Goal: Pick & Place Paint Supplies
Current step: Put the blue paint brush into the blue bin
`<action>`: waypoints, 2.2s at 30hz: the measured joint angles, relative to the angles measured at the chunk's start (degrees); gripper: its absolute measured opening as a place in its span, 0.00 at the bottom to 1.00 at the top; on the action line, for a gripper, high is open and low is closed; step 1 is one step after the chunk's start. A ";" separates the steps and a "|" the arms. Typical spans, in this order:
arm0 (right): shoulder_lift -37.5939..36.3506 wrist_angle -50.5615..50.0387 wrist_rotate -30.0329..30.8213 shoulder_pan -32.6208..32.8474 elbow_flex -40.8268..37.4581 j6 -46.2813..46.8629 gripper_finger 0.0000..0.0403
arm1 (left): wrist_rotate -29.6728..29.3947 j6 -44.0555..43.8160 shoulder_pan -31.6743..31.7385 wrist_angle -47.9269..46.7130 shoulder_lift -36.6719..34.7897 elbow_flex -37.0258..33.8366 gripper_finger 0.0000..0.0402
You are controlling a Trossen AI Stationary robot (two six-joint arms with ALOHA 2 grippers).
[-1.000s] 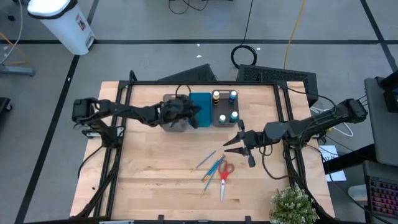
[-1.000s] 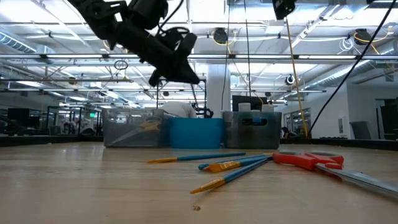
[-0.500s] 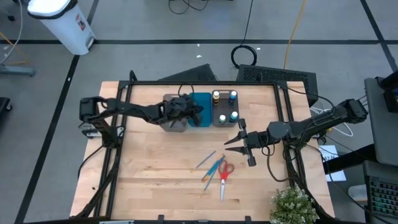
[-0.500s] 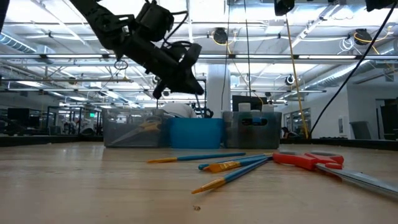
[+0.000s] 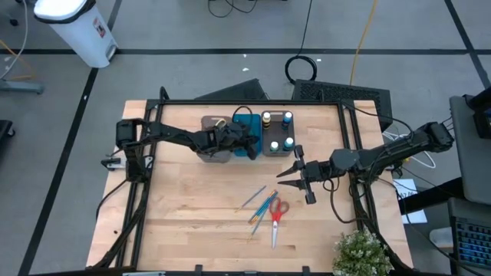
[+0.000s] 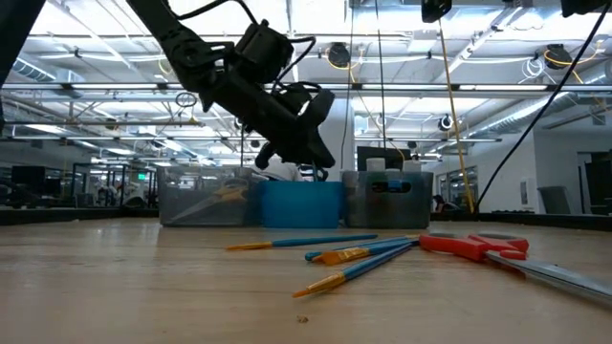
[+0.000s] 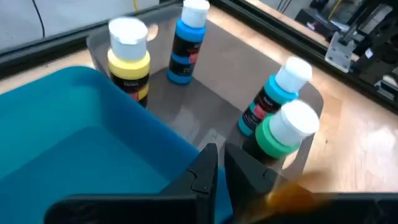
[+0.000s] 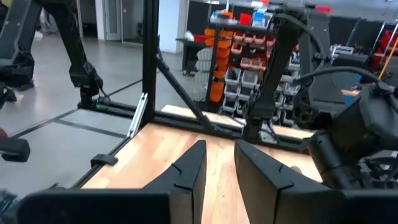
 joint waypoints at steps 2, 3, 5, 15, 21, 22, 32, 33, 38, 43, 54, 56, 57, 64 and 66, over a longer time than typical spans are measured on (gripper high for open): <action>0.00 -0.33 -0.03 0.00 0.00 0.08 0.18 | 1.46 0.01 -0.03 -0.38 0.15 -0.01 0.09; 0.00 -0.56 -0.02 0.00 0.00 0.11 0.18 | 2.08 0.02 -0.03 -0.17 0.15 0.01 0.10; 0.00 -0.94 -0.02 0.00 0.00 0.11 0.18 | 2.16 0.03 -0.03 -0.91 0.06 0.01 0.10; 0.00 -1.12 -0.03 0.00 0.00 0.13 0.18 | 1.88 3.48 0.24 -0.75 -0.16 0.01 0.22; 0.00 -1.07 -0.02 0.00 0.00 0.13 0.18 | 1.88 3.67 1.46 -4.12 -0.16 2.03 0.48; 0.00 -1.07 -0.02 0.00 0.00 0.14 0.18 | 1.93 4.06 1.70 -5.33 -0.16 2.86 0.52; 0.00 -1.13 -0.02 0.00 0.00 0.15 0.18 | 2.22 13.84 2.30 -27.66 -0.18 20.39 0.74; 0.00 -1.13 -0.04 0.00 0.00 0.15 0.18 | 1.77 14.72 2.29 -29.14 -0.18 22.20 0.74; 0.00 -1.30 -0.02 0.00 0.00 0.15 0.18 | 0.61 17.18 2.12 -35.94 -0.22 30.75 0.73; 0.00 -1.95 -0.04 0.00 0.00 0.15 0.18 | 0.62 18.19 0.71 -46.03 -0.22 39.63 0.71; 0.00 -3.07 -0.04 0.00 0.00 0.15 0.18 | 0.63 14.37 -6.43 -63.57 -0.27 44.11 0.71; 0.00 -3.19 -0.06 0.00 0.00 0.15 0.18 | 0.55 12.71 -8.73 -63.59 -0.27 42.07 0.71; 0.00 -3.16 -0.06 0.00 0.00 0.16 0.18 | 0.52 11.89 -10.09 -63.61 -0.21 41.09 0.71; 0.00 -3.34 -0.07 0.00 0.00 0.17 0.18 | -5.99 8.64 -22.16 -57.97 -0.18 34.54 0.71; 0.00 -3.37 -0.07 0.00 0.00 0.20 0.18 | -8.28 7.62 -25.46 -57.58 -0.18 32.67 0.71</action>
